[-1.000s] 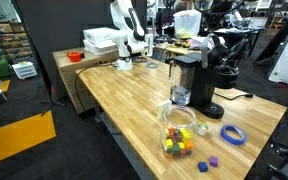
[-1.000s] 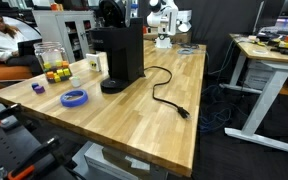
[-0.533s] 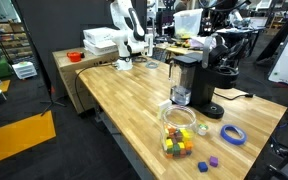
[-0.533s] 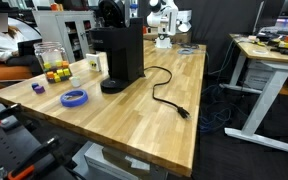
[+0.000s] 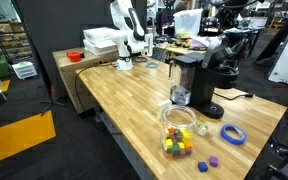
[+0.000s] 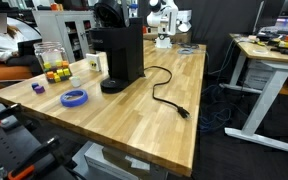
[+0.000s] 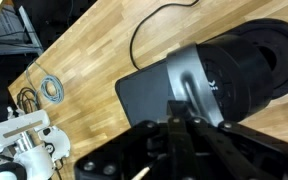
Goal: Close the water reservoir lid on the Keurig machine
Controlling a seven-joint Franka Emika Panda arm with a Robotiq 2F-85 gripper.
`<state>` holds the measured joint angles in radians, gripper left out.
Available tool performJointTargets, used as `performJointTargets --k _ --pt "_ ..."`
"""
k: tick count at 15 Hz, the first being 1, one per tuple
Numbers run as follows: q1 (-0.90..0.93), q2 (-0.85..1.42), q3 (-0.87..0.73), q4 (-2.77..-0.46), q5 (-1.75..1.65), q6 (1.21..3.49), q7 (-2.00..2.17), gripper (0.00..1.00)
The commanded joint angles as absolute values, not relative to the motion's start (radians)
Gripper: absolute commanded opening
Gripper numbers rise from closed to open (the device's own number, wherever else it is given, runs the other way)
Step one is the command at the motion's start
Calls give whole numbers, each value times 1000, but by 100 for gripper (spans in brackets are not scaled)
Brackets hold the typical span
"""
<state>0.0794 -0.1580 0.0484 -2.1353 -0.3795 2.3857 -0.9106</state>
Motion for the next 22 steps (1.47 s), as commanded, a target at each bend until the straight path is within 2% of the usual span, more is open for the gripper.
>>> performJointTargets --k 1,22 --pt "83 -194 50 -2196 -357 2386 -866 0" --pt "85 -297 37 -2443 -370 2386 -609 0"
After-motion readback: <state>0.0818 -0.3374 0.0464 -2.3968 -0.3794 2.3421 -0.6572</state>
